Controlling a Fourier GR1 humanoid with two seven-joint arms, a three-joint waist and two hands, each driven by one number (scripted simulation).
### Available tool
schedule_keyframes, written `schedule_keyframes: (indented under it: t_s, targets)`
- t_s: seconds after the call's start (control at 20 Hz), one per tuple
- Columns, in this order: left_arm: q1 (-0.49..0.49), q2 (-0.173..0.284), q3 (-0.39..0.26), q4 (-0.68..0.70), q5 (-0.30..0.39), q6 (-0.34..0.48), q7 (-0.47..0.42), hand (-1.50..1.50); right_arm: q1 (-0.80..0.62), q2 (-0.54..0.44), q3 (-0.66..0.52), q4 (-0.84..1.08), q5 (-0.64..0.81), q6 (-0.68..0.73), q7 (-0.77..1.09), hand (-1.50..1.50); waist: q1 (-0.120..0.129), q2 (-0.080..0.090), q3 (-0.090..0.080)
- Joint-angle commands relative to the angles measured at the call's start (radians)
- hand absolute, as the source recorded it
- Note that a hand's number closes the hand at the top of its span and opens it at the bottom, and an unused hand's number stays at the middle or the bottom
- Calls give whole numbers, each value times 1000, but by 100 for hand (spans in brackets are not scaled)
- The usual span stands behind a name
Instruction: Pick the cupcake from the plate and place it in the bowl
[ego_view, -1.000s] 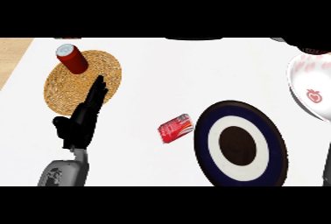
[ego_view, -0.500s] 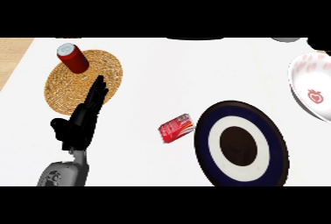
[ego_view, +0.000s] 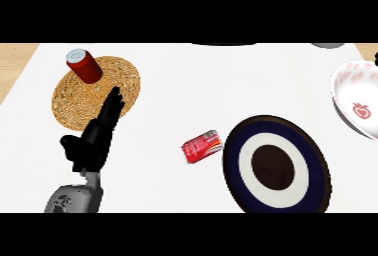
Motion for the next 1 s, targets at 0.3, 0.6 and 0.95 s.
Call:
schedule_keyframes:
  t_s: [0.3, 0.6, 0.95]
  targets:
    - [-15, 5, 15, 0, 7, -4, 8, 0, 4, -44, -127, 372, -122, -61, -212, 150, 0, 0, 1]
    - [-55, 12, 17, 47, 0, -15, -18, 0, -36, -81, -183, 575, -221, 37, -435, -150, 10, 7, 2]
    - [-24, 24, 28, 8, 21, -30, 12, 0, -41, -90, -278, 512, -359, 5, -608, -150, -3, -1, 1]
